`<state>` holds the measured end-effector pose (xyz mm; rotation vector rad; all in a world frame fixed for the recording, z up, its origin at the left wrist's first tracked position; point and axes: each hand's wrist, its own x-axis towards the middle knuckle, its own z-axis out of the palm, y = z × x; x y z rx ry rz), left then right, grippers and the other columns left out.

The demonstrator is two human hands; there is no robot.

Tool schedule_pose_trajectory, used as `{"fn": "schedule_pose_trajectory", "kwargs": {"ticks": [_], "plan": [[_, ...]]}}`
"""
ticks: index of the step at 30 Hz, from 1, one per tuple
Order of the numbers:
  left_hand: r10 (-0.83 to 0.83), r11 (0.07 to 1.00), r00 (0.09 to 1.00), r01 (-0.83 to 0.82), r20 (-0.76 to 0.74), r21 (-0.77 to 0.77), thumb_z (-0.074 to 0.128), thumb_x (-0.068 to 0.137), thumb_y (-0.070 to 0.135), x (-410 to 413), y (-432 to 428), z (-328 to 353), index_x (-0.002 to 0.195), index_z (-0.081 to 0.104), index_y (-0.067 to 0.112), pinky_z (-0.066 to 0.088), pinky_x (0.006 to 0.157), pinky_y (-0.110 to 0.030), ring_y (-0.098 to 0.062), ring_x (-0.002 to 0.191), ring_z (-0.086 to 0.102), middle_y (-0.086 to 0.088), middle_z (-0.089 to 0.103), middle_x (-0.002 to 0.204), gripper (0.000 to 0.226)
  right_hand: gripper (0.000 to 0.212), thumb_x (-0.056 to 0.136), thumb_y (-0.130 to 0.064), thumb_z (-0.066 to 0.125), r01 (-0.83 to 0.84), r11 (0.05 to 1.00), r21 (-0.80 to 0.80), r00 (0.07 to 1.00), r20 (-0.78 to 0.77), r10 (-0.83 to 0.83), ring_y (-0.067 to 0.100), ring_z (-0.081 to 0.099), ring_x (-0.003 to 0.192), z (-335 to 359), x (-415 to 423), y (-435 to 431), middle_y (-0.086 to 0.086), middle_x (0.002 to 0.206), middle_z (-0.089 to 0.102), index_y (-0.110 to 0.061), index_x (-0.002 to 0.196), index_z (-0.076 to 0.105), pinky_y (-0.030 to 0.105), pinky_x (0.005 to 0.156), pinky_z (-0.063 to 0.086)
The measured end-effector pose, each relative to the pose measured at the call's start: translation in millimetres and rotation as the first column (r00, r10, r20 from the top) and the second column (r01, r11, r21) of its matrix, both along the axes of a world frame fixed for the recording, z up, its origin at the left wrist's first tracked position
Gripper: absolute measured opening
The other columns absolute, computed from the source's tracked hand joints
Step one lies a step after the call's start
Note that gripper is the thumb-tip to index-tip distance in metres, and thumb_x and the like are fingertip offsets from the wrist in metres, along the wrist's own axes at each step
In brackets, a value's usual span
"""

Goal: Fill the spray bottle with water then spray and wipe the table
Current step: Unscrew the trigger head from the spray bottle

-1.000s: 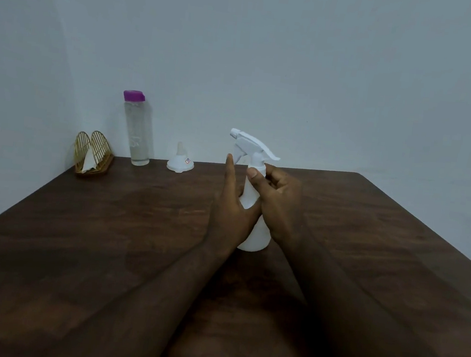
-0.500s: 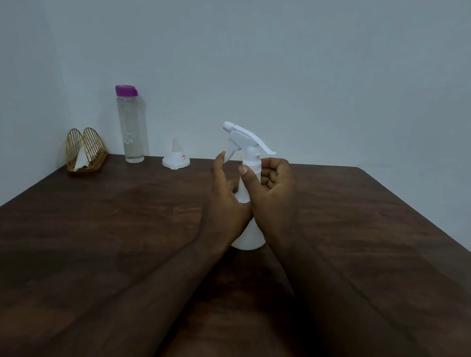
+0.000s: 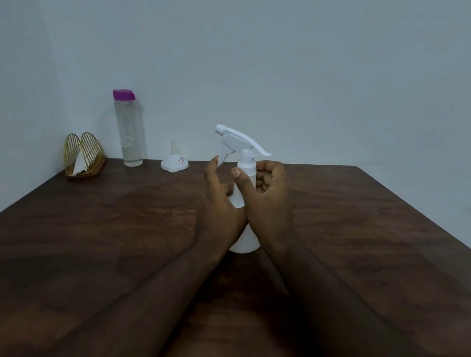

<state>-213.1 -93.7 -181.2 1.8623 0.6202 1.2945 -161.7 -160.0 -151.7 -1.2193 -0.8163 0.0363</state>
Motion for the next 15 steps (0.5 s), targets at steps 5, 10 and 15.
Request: {"fn": "schedule_pose_trajectory", "kwargs": {"ticks": [5,10,15], "plan": [[-0.007,1.0,1.0,0.008,0.005,-0.022,0.059,0.07,0.061,-1.8,-2.3,2.4,0.146,0.016,0.036,0.057,0.069,-0.041,-0.004,0.072,0.068,0.007,0.071,0.078,0.091,0.01,0.095,-0.02,0.064,-0.06,0.998,-0.001,0.997,0.052,0.06,0.006,0.071,0.079,1.6,-2.0,-4.2,-0.006,0.085,0.073,-0.019,0.105,0.064,0.021,0.07,0.056],[-0.012,1.0,1.0,0.012,0.001,-0.013,0.062,0.073,0.058,-2.7,-3.0,-0.2,0.146,0.014,0.038,0.057,0.069,-0.041,-0.004,0.074,0.067,0.007,0.071,0.081,0.089,0.016,0.091,-0.022,0.069,-0.052,0.999,0.01,0.997,0.052,0.052,0.002,0.07,0.08,0.6,-2.0,-4.6,-0.011,0.085,0.072,-0.024,0.104,0.06,0.018,0.069,0.054],[0.013,1.0,1.0,-0.013,0.005,0.001,0.073,0.081,0.038,-3.2,-2.9,0.0,0.148,0.015,0.033,0.057,0.073,-0.043,-0.005,0.078,0.067,0.009,0.069,0.079,0.089,0.021,0.088,-0.025,0.072,-0.012,1.0,-0.013,0.999,0.051,0.012,0.006,0.07,0.082,-0.1,-0.8,-2.2,-0.006,0.089,0.071,-0.022,0.103,0.059,0.025,0.072,0.058]]}}
